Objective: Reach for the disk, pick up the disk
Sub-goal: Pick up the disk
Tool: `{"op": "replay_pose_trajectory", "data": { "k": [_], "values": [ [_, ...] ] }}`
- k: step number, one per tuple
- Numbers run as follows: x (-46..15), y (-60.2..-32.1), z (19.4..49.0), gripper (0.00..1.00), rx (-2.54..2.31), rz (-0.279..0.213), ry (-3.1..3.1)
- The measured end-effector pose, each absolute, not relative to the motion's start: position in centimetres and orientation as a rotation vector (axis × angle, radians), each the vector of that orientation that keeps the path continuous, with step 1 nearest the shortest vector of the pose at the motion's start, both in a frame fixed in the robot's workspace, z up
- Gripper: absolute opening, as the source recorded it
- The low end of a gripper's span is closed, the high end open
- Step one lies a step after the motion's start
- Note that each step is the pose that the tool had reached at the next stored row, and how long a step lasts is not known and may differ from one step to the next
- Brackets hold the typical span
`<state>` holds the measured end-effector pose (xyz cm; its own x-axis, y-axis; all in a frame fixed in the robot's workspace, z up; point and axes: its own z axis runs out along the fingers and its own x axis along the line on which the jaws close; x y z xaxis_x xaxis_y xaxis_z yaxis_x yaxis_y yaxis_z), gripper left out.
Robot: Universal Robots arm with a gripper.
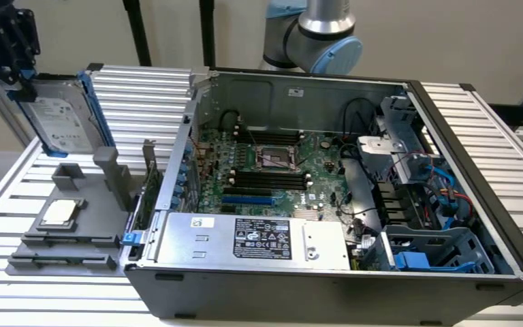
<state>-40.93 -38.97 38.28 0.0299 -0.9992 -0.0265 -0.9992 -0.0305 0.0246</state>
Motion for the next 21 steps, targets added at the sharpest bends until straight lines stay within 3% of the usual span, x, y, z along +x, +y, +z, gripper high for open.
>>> {"op": "replay_pose_trajectory", "data": {
  "k": [21],
  "values": [
    [-32.6,-39.4,47.9,0.33,-2.257,0.067,2.190]
  ]
}}
